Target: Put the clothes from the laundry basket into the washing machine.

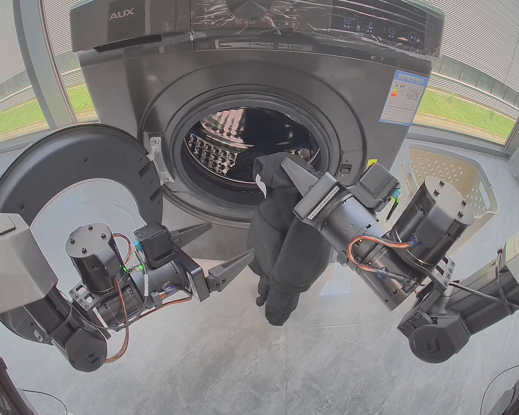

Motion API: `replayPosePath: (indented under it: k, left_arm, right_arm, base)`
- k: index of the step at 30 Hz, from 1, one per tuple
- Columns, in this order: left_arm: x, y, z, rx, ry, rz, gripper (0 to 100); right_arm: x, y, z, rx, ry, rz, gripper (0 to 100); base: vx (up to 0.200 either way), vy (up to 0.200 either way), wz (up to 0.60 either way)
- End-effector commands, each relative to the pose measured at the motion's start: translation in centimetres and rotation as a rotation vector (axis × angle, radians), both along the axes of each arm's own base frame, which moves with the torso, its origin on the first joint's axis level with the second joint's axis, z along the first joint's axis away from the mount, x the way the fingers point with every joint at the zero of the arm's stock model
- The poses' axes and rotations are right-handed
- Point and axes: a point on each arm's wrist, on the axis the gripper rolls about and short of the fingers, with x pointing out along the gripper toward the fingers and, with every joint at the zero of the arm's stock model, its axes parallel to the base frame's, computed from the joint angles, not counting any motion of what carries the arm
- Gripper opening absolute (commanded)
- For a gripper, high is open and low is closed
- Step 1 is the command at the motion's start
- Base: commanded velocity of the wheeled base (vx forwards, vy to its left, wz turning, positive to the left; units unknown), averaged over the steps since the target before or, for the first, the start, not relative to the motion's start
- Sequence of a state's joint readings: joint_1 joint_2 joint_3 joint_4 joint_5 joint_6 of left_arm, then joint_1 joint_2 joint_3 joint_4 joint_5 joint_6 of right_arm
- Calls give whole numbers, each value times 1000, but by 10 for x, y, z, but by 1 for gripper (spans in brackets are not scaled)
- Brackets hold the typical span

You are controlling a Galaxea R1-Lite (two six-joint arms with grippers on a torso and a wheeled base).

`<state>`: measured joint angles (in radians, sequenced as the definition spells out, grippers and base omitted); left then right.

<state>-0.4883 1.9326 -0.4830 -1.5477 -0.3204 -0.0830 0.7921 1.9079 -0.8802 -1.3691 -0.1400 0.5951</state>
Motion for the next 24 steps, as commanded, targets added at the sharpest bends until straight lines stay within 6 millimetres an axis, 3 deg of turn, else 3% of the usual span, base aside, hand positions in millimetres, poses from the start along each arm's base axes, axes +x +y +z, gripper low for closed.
replayPosePath:
  k: [1, 10, 24]
  left_arm:
    - [13, 7, -16, 21, 45, 36, 100]
    - [21, 0, -47, 66, 126, -3, 100]
    - [42, -11, -35, 18, 54, -134, 100]
  right_arm:
    - [-8, -5, 0, -7, 3, 12, 0]
    - [-18, -7, 0, -16, 9, 34, 0]
    - [-24, -4, -6, -34, 28, 53, 0]
  base:
    - [0, 0, 0]
    - [0, 0, 0]
    - [0, 0, 0]
